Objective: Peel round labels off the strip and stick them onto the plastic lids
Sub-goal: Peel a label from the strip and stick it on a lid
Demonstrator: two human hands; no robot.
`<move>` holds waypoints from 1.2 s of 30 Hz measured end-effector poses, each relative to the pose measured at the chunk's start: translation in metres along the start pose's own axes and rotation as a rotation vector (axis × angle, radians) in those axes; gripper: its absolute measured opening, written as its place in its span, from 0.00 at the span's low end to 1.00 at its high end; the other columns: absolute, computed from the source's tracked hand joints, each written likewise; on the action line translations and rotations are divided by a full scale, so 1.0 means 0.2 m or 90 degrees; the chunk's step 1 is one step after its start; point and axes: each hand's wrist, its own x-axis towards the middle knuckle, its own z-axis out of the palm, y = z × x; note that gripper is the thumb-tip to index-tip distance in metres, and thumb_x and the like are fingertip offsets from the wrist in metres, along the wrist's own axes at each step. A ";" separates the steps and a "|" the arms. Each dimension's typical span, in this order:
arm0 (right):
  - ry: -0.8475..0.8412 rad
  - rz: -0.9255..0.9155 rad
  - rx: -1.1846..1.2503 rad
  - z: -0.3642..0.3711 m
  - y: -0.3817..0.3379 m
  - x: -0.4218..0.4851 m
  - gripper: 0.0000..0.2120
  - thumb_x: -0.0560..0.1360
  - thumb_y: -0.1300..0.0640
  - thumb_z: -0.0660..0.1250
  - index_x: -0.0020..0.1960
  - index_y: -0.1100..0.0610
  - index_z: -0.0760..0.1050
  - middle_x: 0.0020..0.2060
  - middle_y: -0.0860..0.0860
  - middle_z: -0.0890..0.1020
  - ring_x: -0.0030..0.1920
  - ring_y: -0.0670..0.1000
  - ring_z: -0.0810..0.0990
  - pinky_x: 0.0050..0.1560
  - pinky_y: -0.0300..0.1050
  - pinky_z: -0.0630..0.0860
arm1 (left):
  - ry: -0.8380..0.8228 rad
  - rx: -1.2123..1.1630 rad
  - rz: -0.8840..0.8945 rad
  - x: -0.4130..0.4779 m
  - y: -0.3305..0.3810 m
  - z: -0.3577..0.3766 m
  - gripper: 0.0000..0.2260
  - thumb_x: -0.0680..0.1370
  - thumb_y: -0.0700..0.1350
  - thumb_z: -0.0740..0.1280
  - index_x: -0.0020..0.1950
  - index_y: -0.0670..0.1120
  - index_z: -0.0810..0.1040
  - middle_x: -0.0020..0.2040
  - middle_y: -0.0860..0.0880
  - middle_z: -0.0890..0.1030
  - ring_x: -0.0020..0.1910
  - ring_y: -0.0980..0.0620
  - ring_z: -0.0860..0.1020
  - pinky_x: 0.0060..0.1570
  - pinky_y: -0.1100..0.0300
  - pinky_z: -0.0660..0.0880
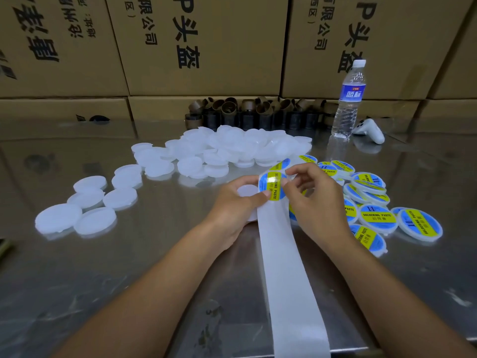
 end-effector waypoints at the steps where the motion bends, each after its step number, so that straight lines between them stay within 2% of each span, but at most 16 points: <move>1: 0.011 -0.029 -0.042 0.00 0.01 0.00 0.06 0.73 0.61 0.70 0.48 0.53 0.78 0.36 0.48 0.74 0.36 0.41 0.72 0.39 0.29 0.67 | -0.002 0.011 0.006 -0.01 0.00 0.00 0.10 0.76 0.35 0.69 0.56 0.44 0.79 0.56 0.37 0.81 0.49 0.44 0.81 0.57 0.44 0.77; 5: -0.002 -0.065 -0.141 -0.01 0.02 0.00 0.13 0.71 0.57 0.73 0.55 0.50 0.80 0.44 0.46 0.70 0.42 0.41 0.70 0.44 0.31 0.66 | -0.016 0.036 0.009 -0.01 0.01 0.00 0.11 0.77 0.35 0.68 0.56 0.47 0.80 0.58 0.39 0.81 0.56 0.41 0.80 0.59 0.43 0.76; 7: -0.006 -0.072 -0.161 -0.01 0.02 0.00 0.15 0.71 0.57 0.73 0.57 0.50 0.80 0.46 0.46 0.69 0.45 0.40 0.68 0.44 0.28 0.64 | -0.028 0.047 0.009 -0.02 0.01 0.00 0.11 0.77 0.36 0.67 0.58 0.46 0.80 0.59 0.39 0.80 0.57 0.41 0.80 0.60 0.43 0.75; 9: -0.004 -0.073 -0.165 -0.01 0.02 0.00 0.14 0.71 0.57 0.73 0.57 0.50 0.81 0.47 0.47 0.68 0.44 0.37 0.65 0.43 0.24 0.63 | -0.037 0.056 0.006 -0.02 0.01 0.00 0.12 0.78 0.36 0.67 0.59 0.45 0.79 0.58 0.39 0.80 0.57 0.41 0.80 0.60 0.44 0.75; 16: -0.013 -0.068 -0.162 -0.02 0.03 0.00 0.12 0.70 0.57 0.74 0.52 0.49 0.82 0.47 0.47 0.67 0.45 0.36 0.65 0.41 0.30 0.62 | -0.055 0.070 0.001 -0.02 0.02 -0.01 0.11 0.78 0.36 0.66 0.60 0.43 0.78 0.57 0.37 0.81 0.55 0.41 0.80 0.60 0.46 0.75; 20: -0.017 -0.074 -0.160 -0.02 0.03 0.01 0.10 0.69 0.58 0.74 0.49 0.48 0.82 0.48 0.47 0.68 0.49 0.40 0.67 0.44 0.23 0.62 | -0.070 0.069 0.007 -0.03 0.03 -0.01 0.10 0.78 0.36 0.66 0.58 0.43 0.79 0.55 0.38 0.82 0.50 0.46 0.80 0.58 0.50 0.75; 24: -0.014 -0.082 -0.164 -0.02 0.02 0.00 0.09 0.69 0.59 0.74 0.49 0.50 0.82 0.48 0.47 0.71 0.53 0.46 0.70 0.46 0.24 0.62 | -0.073 0.073 0.009 -0.03 0.03 -0.01 0.10 0.78 0.36 0.66 0.57 0.45 0.80 0.55 0.39 0.82 0.51 0.46 0.81 0.59 0.48 0.75; 26: -0.011 -0.091 -0.166 -0.02 0.02 0.00 0.09 0.69 0.59 0.74 0.49 0.51 0.82 0.47 0.47 0.71 0.52 0.47 0.71 0.46 0.24 0.62 | -0.071 0.079 0.007 -0.03 0.03 -0.01 0.10 0.78 0.37 0.67 0.57 0.46 0.80 0.56 0.40 0.82 0.55 0.43 0.80 0.61 0.47 0.75; 28: -0.014 -0.094 -0.165 -0.03 0.02 0.00 0.09 0.69 0.59 0.74 0.48 0.51 0.81 0.46 0.46 0.72 0.52 0.47 0.71 0.45 0.28 0.63 | -0.068 0.086 0.006 -0.03 0.03 -0.01 0.10 0.78 0.38 0.67 0.58 0.46 0.80 0.57 0.40 0.81 0.58 0.41 0.79 0.62 0.46 0.74; 31: -0.020 -0.094 -0.161 -0.03 0.02 0.00 0.09 0.70 0.59 0.74 0.48 0.51 0.80 0.46 0.46 0.72 0.51 0.47 0.71 0.45 0.32 0.64 | -0.070 0.088 0.006 -0.03 0.03 -0.01 0.10 0.78 0.37 0.66 0.58 0.46 0.79 0.58 0.39 0.81 0.55 0.42 0.80 0.61 0.45 0.74; 36: -0.033 -0.102 -0.163 -0.02 0.02 0.00 0.14 0.71 0.58 0.73 0.56 0.51 0.80 0.47 0.46 0.73 0.50 0.47 0.72 0.47 0.33 0.66 | -0.085 0.080 0.006 -0.03 0.03 -0.01 0.11 0.79 0.37 0.65 0.58 0.47 0.79 0.58 0.39 0.81 0.54 0.43 0.80 0.60 0.48 0.75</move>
